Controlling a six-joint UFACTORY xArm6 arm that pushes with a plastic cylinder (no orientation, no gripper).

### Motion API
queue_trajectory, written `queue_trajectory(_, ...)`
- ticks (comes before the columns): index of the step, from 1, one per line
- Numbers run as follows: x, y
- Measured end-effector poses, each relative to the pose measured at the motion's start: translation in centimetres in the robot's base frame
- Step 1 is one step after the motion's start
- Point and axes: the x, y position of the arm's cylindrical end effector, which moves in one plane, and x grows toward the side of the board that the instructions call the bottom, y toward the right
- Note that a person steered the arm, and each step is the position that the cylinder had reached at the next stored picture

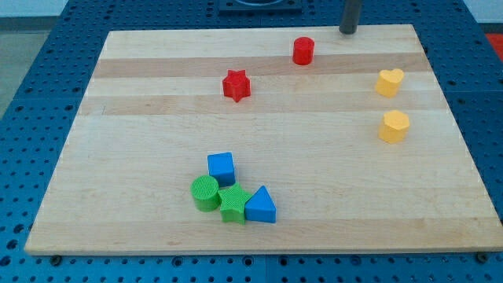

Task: Move the red circle horizontal to the red star

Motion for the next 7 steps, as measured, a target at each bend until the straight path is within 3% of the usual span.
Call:
queue_trajectory(1, 1.5, -7.0)
queue_trajectory(2, 3.3, -10.2)
queue_trajectory(3, 3.8, -11.1)
queue_trajectory(4, 9.4, -11.1)
queue_trajectory(5, 10.4, -11.1)
queue_trajectory(6, 10.3, -11.1)
queue_trajectory(7, 3.6, -11.1)
